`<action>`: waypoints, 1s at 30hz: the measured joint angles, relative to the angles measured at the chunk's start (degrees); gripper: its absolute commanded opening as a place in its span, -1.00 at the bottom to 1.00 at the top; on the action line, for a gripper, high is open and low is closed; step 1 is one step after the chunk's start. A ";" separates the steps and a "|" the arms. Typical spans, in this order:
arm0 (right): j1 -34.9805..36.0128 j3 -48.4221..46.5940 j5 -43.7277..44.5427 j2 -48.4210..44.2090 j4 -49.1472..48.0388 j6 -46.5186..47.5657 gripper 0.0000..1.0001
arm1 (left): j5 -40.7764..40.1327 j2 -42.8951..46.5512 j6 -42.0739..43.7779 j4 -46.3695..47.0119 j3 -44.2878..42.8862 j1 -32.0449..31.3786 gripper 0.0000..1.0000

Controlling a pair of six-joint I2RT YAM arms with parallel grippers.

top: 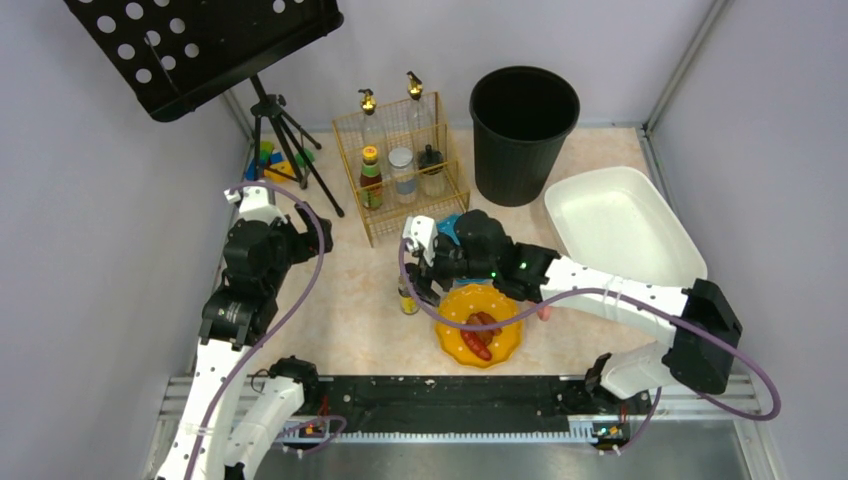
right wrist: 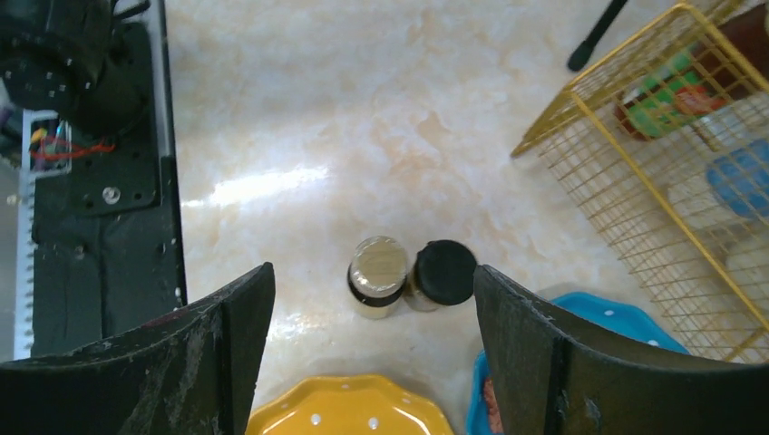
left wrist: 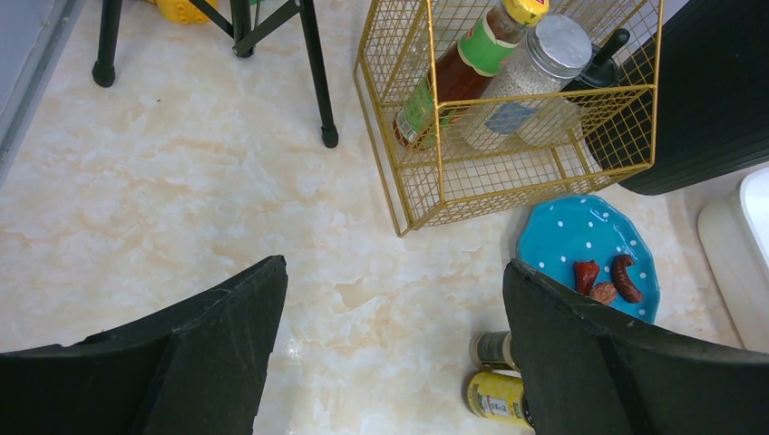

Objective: Clear the kitchen counter

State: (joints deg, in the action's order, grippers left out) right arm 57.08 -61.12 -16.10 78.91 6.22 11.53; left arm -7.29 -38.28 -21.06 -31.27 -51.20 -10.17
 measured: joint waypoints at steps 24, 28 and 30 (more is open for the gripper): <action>1.57 6.38 -4.42 5.29 -11.65 4.52 0.32 | 0.26 0.17 0.00 0.00 0.00 0.00 0.86; 1.60 6.38 -3.85 6.21 -13.38 4.81 0.24 | 0.24 0.17 0.00 -0.02 0.00 0.00 0.86; 1.57 6.38 -3.56 7.04 -13.90 4.92 0.20 | 0.24 0.17 0.00 -0.02 0.00 0.00 0.86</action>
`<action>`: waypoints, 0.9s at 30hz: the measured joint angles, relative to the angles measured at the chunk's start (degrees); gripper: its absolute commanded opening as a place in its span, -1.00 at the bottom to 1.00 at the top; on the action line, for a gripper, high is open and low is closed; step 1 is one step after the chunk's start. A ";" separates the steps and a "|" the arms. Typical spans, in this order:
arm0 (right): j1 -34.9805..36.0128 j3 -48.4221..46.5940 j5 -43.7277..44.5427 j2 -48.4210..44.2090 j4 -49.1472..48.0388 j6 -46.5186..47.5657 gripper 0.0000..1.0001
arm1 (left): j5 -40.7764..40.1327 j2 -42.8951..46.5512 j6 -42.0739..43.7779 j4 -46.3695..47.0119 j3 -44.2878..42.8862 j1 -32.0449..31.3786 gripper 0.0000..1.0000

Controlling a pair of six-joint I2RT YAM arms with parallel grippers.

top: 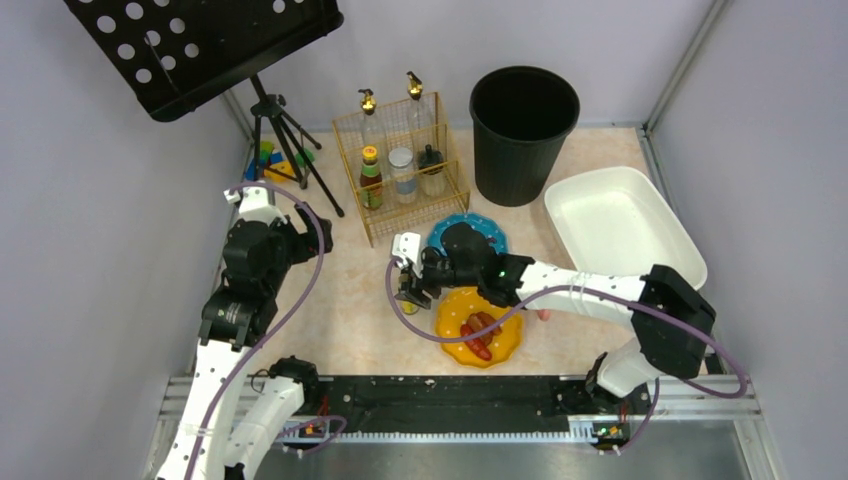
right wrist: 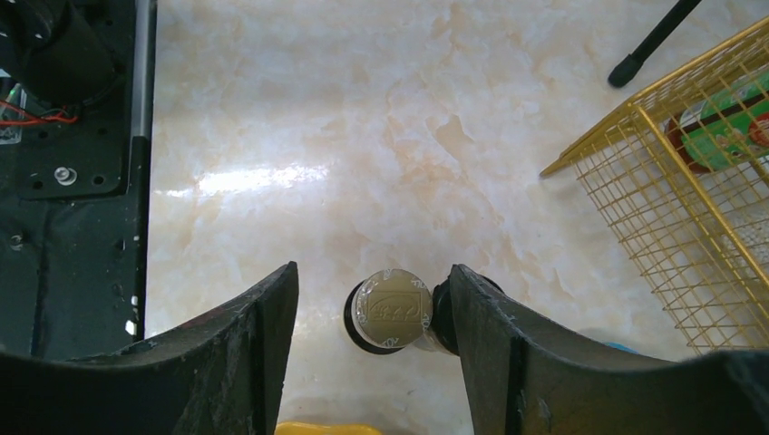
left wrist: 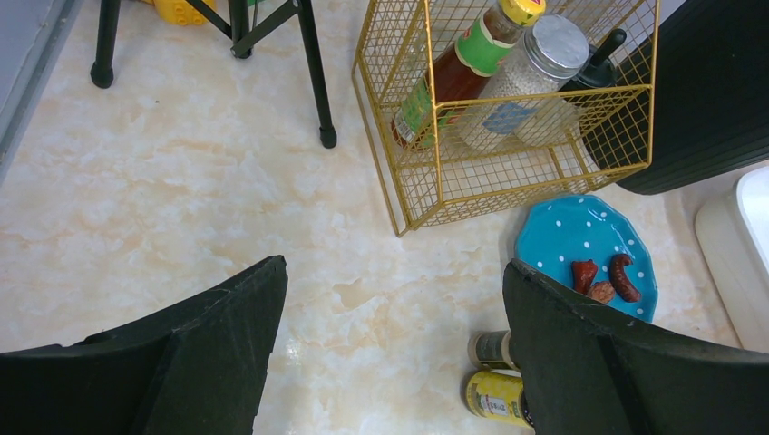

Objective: Clear the kitchen counter

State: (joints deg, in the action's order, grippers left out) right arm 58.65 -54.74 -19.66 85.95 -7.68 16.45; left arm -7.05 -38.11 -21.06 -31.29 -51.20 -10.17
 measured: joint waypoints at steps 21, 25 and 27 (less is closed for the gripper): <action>0.00 0.00 1.09 2.47 -1.31 -0.20 -0.15 | 0.02 -0.07 0.00 0.00 0.00 0.00 0.86; 0.00 0.00 1.22 2.75 -1.31 -0.22 -0.19 | 0.02 -0.07 0.00 0.00 0.00 0.00 0.86; 0.00 0.00 1.25 2.82 -1.31 -0.44 -0.20 | 0.02 -0.07 0.00 0.00 0.00 0.00 0.86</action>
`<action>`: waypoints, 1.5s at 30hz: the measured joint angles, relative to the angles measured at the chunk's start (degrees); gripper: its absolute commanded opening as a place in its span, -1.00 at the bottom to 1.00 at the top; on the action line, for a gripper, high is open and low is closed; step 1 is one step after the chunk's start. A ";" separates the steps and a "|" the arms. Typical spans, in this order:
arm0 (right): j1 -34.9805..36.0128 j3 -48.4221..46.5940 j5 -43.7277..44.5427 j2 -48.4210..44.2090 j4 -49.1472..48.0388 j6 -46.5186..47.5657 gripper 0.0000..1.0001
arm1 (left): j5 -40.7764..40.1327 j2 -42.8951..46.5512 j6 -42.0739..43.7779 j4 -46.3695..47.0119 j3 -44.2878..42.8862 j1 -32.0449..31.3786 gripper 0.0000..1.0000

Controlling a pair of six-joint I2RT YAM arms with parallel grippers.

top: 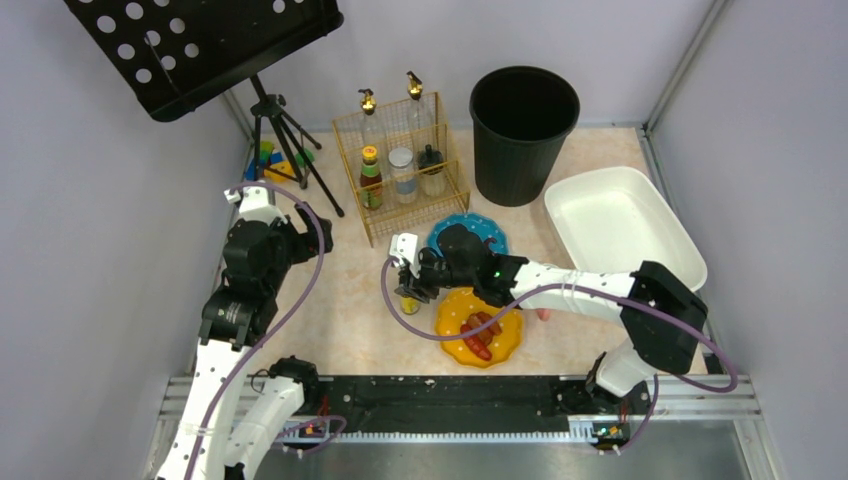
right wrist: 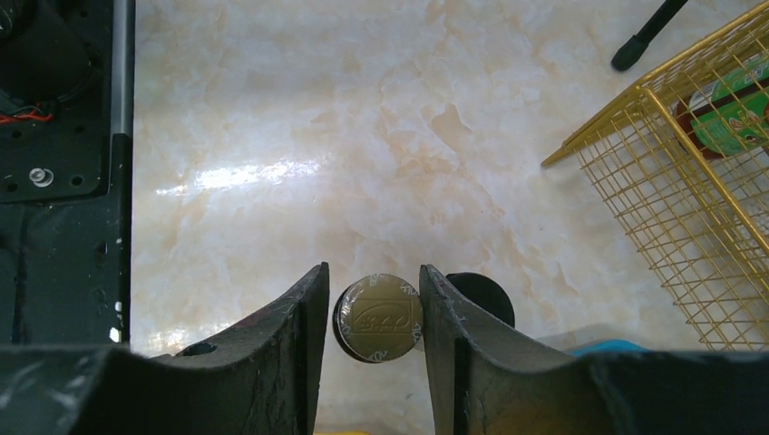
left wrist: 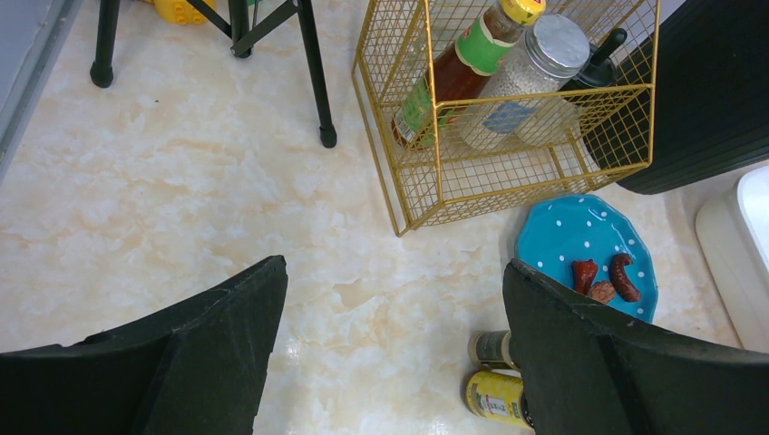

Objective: Clear the kitchen counter

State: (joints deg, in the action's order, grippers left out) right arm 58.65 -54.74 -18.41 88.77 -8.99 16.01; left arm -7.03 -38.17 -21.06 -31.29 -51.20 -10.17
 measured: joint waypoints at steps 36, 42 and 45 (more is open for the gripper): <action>3.43 -1.27 1.49 0.24 1.75 -3.85 -1.00 | 0.17 -0.72 -0.02 0.00 0.00 0.00 0.86; 5.55 -2.25 4.70 -1.68 4.15 -5.16 -1.00 | 0.17 -0.72 0.00 0.00 0.00 0.00 0.86; 5.62 -3.96 6.62 -2.82 4.37 -6.19 -1.00 | 0.17 -0.72 -0.02 0.00 0.00 0.00 0.86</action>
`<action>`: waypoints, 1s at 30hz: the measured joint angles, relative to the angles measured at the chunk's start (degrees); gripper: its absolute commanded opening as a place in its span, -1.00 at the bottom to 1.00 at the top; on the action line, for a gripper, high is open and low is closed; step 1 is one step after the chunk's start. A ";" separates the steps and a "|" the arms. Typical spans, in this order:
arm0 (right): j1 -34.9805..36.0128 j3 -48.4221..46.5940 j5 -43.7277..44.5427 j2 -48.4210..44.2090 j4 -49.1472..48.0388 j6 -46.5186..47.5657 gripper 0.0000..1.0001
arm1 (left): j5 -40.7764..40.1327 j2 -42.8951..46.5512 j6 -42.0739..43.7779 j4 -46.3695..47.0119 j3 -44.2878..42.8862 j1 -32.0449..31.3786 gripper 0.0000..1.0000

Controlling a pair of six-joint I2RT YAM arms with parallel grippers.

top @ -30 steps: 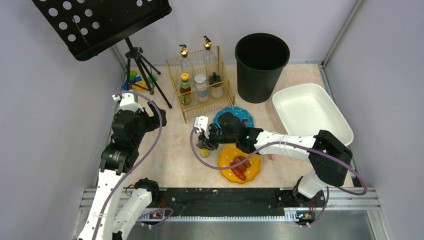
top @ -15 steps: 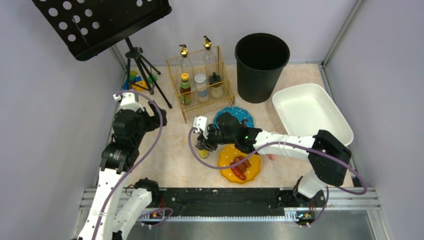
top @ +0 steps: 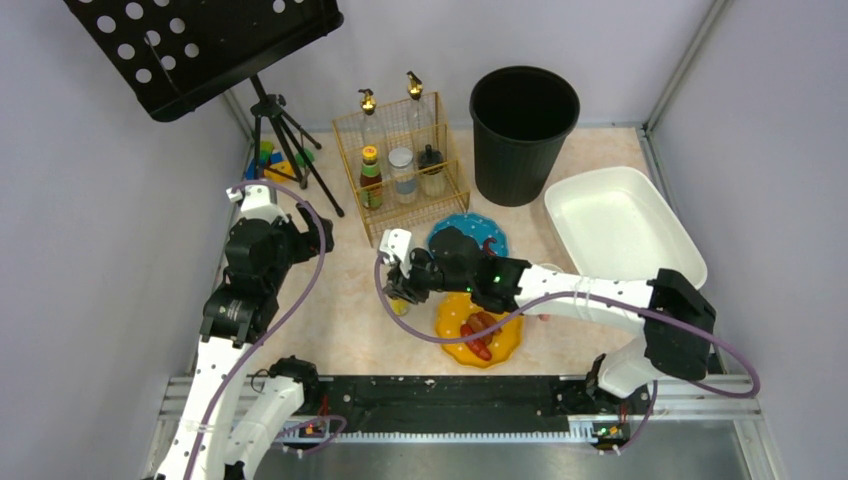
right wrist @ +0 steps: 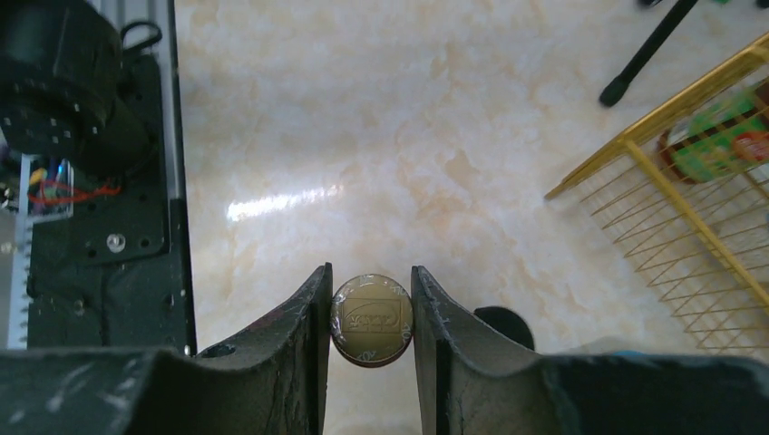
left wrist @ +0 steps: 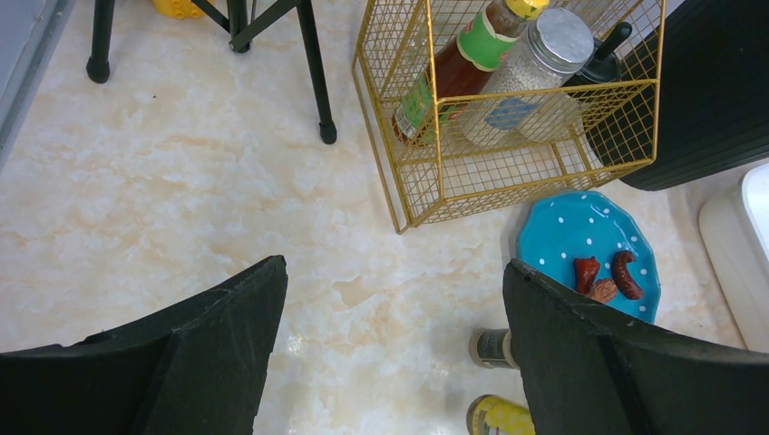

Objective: Clear the kitchen counter

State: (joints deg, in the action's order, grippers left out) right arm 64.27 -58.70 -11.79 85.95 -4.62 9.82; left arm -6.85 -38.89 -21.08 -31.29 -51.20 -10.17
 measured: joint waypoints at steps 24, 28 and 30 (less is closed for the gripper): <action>-6.01 -28.89 20.79 11.93 3.04 -2.62 -1.00 | 0.00 0.00 0.02 0.00 0.00 0.00 0.86; -7.48 -30.75 22.56 14.91 3.74 -2.49 -1.00 | 0.02 0.00 0.02 0.00 0.00 0.00 0.86; -7.87 -31.54 22.99 15.85 3.80 -2.47 -1.00 | 0.02 0.02 0.00 0.00 0.00 0.02 0.86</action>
State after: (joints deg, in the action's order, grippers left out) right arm 56.40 -90.24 11.20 101.80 -0.82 7.35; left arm -6.83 -38.87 -21.08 -31.29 -51.20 -10.15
